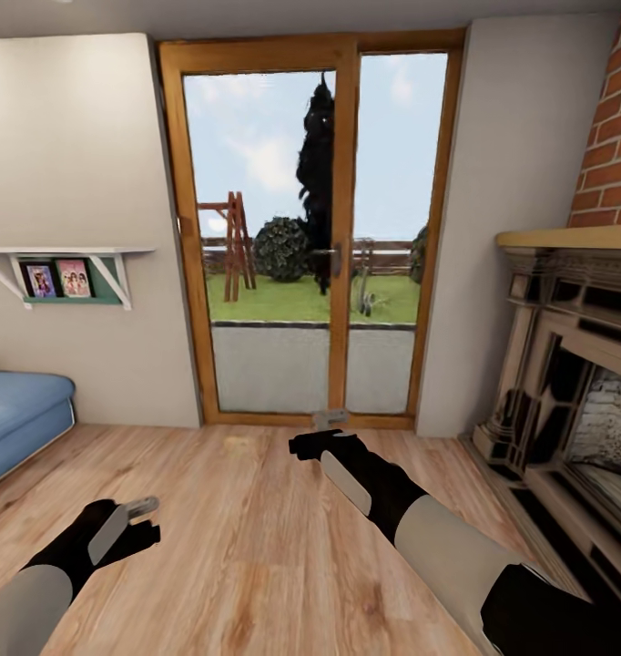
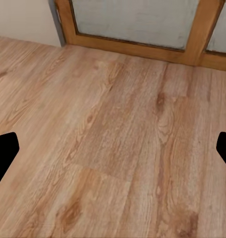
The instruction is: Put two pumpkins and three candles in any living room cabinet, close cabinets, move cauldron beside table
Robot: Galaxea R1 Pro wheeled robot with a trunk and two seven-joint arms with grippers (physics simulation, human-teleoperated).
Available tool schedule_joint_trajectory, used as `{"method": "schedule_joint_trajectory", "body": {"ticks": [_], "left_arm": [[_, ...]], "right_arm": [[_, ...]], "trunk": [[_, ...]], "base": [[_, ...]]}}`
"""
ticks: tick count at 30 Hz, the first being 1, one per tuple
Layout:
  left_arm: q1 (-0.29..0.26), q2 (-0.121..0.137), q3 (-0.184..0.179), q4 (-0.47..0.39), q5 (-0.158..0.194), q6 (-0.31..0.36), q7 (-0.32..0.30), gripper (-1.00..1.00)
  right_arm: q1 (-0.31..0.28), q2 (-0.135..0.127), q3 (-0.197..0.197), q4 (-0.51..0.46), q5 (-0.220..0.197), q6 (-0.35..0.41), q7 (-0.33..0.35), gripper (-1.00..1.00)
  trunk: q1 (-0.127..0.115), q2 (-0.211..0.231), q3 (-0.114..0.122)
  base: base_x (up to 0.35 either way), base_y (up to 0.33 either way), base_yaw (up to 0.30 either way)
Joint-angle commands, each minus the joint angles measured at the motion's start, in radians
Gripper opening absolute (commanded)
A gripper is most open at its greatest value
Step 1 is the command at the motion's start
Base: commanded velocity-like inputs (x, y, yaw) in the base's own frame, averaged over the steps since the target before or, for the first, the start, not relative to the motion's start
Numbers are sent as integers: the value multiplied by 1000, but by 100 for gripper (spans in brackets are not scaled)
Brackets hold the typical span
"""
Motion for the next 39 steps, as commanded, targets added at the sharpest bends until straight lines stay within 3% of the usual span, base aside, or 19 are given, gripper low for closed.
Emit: {"method": "schedule_joint_trajectory", "body": {"ticks": [1,22,35,39], "left_arm": [[0,1,-7,-2,10,3,7,100],[0,-2,-6,-13,10,3,7,100],[0,1,0,-14,14,3,7,100],[0,2,1,-14,15,3,7,100]], "right_arm": [[-1,0,5,-1,-10,1,-10,100],[-2,-2,7,-1,-10,-11,-6,100],[-2,-2,7,-1,-10,-11,-6,100],[-2,-2,7,-1,-10,-11,-6,100]], "trunk": [[0,-1,-1],[0,-1,-1],[0,-1,-1],[16,-29,-14]], "base": [[295,117,0],[323,-36,0],[29,-26,0],[0,0,0]]}}
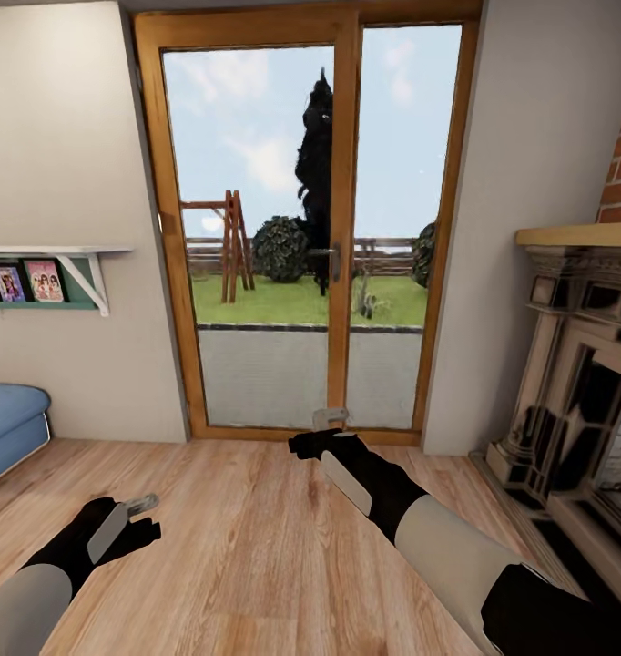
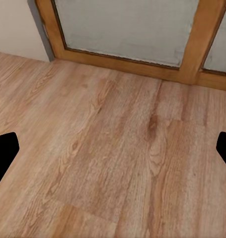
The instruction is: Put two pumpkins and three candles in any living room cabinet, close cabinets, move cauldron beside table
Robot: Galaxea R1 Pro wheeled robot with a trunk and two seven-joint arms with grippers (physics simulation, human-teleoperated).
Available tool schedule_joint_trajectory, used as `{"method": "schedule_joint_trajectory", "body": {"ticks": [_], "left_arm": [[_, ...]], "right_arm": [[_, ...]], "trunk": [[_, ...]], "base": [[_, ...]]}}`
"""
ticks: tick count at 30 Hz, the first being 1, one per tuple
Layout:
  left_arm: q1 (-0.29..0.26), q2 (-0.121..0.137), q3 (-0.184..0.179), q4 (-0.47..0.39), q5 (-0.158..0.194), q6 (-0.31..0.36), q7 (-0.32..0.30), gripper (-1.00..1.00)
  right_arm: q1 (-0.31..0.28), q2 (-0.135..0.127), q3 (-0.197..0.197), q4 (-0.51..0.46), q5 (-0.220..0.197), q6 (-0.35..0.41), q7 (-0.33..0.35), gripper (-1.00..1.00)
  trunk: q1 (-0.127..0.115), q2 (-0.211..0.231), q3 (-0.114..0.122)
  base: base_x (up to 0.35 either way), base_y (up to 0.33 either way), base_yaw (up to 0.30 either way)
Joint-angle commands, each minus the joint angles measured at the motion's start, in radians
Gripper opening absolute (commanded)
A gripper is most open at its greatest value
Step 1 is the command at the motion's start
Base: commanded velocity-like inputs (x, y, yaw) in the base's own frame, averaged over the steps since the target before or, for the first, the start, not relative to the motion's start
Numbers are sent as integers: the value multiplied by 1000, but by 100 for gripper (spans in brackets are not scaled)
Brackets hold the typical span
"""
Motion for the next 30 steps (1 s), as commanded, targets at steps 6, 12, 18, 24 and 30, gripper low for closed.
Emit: {"method": "schedule_joint_trajectory", "body": {"ticks": [6,12,18,24,30], "left_arm": [[0,6,3,6,11,3,8,100],[12,8,32,55,12,-3,7,100],[17,8,39,131,26,-75,-8,100],[19,10,37,269,48,-260,-134,100],[19,14,36,293,51,-277,-153,100]], "right_arm": [[-1,-1,5,-1,-10,1,-10,100],[-1,1,5,-3,-10,1,-10,100],[-1,1,5,-3,-10,1,-10,100],[-1,1,5,-3,-10,1,-11,100],[-1,2,5,-3,-10,0,-11,100]], "trunk": [[23,-43,-20],[46,-85,-39],[69,-127,-58],[77,-141,-64],[81,-148,-67]], "base": [[0,0,0],[0,0,0],[0,0,0],[0,0,0],[0,0,0]]}}
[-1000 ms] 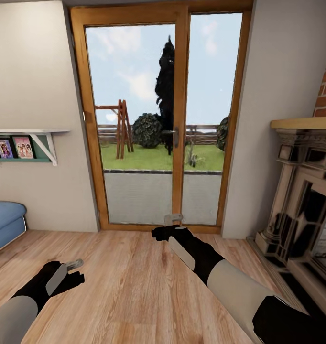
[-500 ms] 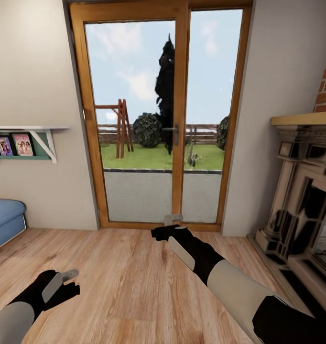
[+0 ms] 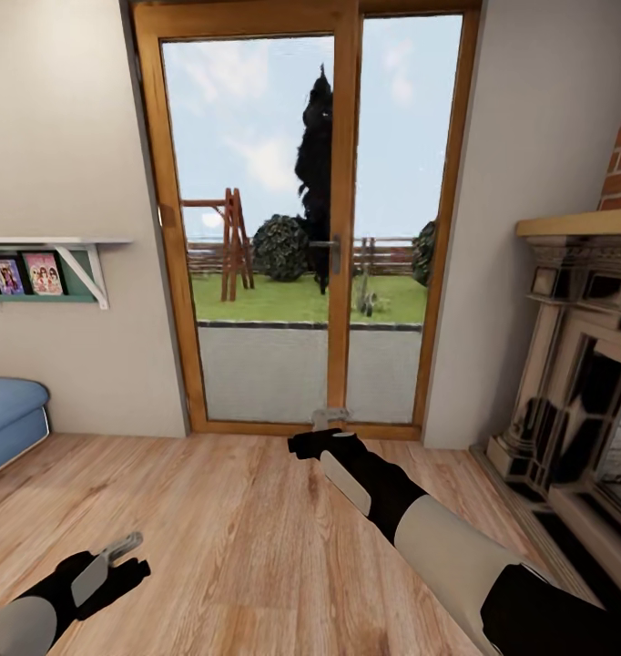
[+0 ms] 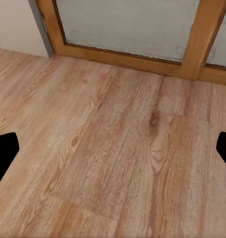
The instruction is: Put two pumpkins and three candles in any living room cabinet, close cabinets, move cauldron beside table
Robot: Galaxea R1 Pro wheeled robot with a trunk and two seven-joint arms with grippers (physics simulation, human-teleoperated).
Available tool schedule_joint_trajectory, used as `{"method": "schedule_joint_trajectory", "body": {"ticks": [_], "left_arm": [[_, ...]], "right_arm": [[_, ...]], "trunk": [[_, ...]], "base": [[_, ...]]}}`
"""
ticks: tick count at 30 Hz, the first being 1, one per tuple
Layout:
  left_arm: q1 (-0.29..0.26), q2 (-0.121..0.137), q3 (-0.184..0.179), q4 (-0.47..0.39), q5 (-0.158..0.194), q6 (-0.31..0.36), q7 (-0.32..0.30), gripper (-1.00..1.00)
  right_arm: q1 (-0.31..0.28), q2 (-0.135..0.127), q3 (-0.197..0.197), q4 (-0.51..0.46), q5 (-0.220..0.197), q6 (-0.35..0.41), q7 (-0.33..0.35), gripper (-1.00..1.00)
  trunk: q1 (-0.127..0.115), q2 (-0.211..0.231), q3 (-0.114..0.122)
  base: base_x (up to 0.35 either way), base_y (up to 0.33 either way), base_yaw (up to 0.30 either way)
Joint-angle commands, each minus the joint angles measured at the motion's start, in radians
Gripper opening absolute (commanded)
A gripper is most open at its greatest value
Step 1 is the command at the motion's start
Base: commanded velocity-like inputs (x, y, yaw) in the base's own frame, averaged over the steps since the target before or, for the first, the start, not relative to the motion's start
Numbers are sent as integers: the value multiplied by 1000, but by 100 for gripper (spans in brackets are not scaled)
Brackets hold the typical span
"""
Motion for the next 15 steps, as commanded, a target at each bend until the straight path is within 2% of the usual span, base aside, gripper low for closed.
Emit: {"method": "schedule_joint_trajectory", "body": {"ticks": [1,8,10,15], "left_arm": [[0,2,-2,-2,11,5,7,100],[0,6,-1,-1,12,5,-4,100],[0,6,-1,-1,12,5,-5,100],[0,7,0,-1,13,6,-7,100]], "right_arm": [[-1,0,5,-1,-10,1,-10,100],[-1,1,5,-1,-10,1,-10,100],[-1,1,5,-1,-10,1,-10,100],[-2,1,5,-1,-10,1,-10,100]], "trunk": [[4,-8,-4],[27,-50,-23],[27,-50,-23],[46,-85,-39]], "base": [[0,0,0],[-16,0,0],[-110,0,0],[-181,8,0]]}}
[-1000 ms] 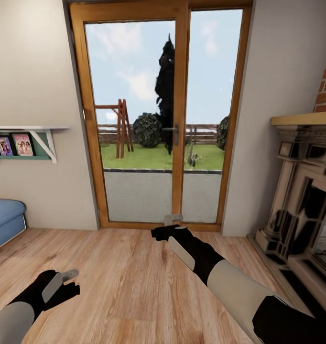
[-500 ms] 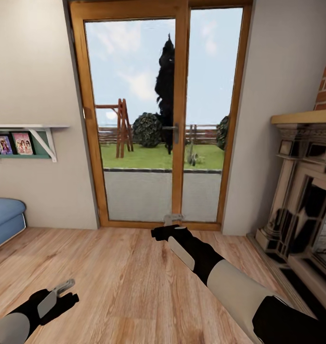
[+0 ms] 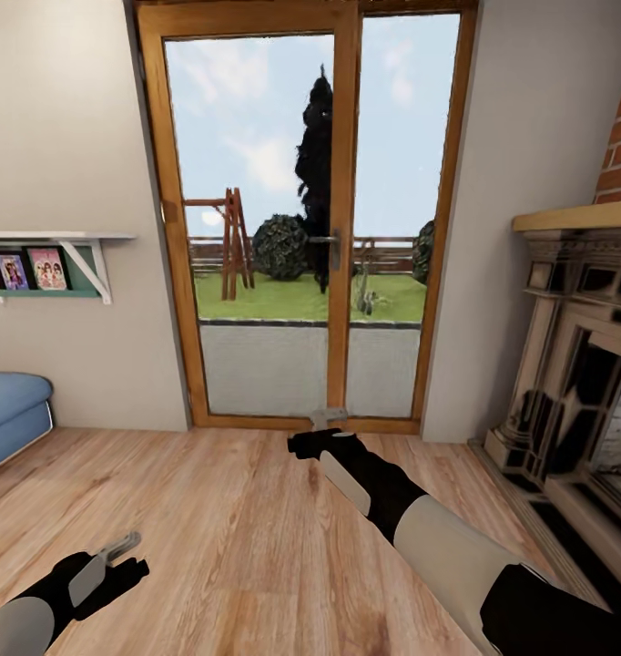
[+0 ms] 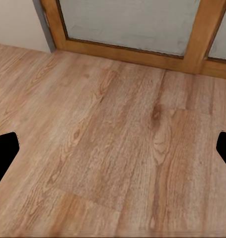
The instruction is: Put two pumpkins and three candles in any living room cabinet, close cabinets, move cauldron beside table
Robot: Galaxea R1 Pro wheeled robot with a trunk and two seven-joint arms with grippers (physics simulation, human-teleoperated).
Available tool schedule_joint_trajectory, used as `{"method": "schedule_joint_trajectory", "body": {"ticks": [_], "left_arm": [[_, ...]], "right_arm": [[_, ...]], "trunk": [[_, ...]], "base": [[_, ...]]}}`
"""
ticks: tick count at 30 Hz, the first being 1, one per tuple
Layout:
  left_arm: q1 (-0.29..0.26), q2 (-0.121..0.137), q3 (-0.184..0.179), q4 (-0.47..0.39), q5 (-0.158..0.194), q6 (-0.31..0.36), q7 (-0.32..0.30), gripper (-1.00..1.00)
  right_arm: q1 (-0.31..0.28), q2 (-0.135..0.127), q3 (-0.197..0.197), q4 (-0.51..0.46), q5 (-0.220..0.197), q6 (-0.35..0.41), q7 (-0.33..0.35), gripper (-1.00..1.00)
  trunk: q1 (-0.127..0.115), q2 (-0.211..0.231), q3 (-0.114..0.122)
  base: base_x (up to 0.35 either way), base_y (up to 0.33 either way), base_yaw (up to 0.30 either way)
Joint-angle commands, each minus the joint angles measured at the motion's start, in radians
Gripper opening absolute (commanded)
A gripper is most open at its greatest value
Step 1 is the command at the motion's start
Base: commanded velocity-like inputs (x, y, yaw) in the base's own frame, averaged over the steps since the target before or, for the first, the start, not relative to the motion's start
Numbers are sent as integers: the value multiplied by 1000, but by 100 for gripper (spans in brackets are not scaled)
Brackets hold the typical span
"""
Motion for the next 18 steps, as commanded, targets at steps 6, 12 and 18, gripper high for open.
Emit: {"method": "schedule_joint_trajectory", "body": {"ticks": [6,12,18], "left_arm": [[0,0,-2,-2,12,6,6,100],[0,4,-3,-1,12,6,5,100],[0,20,-2,-1,15,7,3,100]], "right_arm": [[0,-1,5,-1,-10,1,-10,100],[-1,0,5,-1,-10,1,-10,100],[0,2,6,-2,-10,1,-10,100]], "trunk": [[23,-43,-20],[46,-85,-39],[69,-127,-58]], "base": [[-289,88,0],[-62,19,0],[-5,2,26]]}}
